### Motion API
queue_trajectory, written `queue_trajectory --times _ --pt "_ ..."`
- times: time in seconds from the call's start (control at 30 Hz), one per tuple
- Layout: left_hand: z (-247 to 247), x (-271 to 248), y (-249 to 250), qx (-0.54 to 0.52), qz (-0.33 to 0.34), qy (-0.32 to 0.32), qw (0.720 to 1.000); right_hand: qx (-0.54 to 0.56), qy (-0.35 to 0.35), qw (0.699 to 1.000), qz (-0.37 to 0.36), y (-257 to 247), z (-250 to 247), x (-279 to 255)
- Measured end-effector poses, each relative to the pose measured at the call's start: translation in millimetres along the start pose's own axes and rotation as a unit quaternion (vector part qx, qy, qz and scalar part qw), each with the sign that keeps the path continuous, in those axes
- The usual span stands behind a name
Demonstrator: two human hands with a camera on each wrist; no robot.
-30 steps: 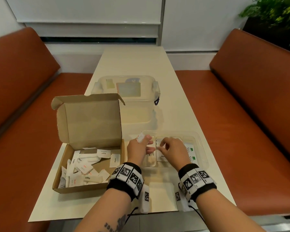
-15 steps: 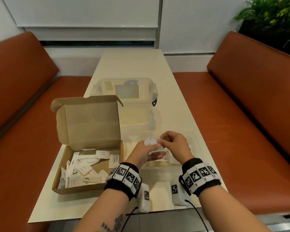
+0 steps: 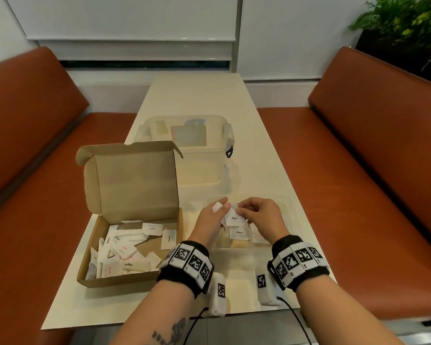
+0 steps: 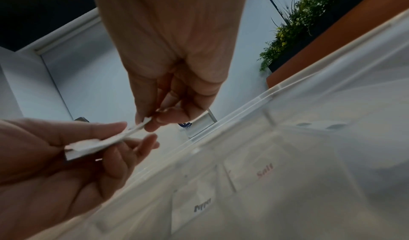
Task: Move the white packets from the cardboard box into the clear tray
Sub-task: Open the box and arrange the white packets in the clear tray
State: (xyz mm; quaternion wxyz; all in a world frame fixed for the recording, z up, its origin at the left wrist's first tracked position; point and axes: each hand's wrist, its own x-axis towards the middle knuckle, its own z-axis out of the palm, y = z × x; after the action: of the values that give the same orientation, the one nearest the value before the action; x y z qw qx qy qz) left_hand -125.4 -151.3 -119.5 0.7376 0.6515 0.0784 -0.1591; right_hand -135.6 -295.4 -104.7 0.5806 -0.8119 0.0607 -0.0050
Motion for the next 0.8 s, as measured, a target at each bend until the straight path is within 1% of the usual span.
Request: queue_trajectory --times 0.1,0.3,0.4,0.5,0.57,0.63,0.73,0.8 --pt "-2 2 0 0.003 0.025 0.039 0.999 0.008 0.002 1.0 0.004 -1 -2 1" --pt "-3 3 -1 -0.005 0.026 0.047 0.999 -0.013 -0.012 1.0 0.005 -3 -1 1" --pt "-4 4 -2 0.029 0.043 0.075 0.996 -0.009 -0.005 1.0 0.007 1 -5 1" --pt "-10 5 -4 0.061 0.077 0.107 0.989 -0.029 0.017 0.999 0.018 6 -12 2" --pt "-12 5 -5 0.065 0.09 0.122 0.986 -0.061 0.016 0.998 0.02 11 -14 4" --pt "-13 4 -7 0.056 0.093 0.132 0.985 -0.126 0.002 0.992 0.014 16 -13 6" --pt "-14 5 -8 0.047 0.09 0.135 0.986 -0.251 -0.032 0.967 -0.008 21 -8 6" --pt "-14 5 -7 0.051 0.089 0.135 0.986 -0.287 -0.054 0.956 -0.013 22 -3 6"
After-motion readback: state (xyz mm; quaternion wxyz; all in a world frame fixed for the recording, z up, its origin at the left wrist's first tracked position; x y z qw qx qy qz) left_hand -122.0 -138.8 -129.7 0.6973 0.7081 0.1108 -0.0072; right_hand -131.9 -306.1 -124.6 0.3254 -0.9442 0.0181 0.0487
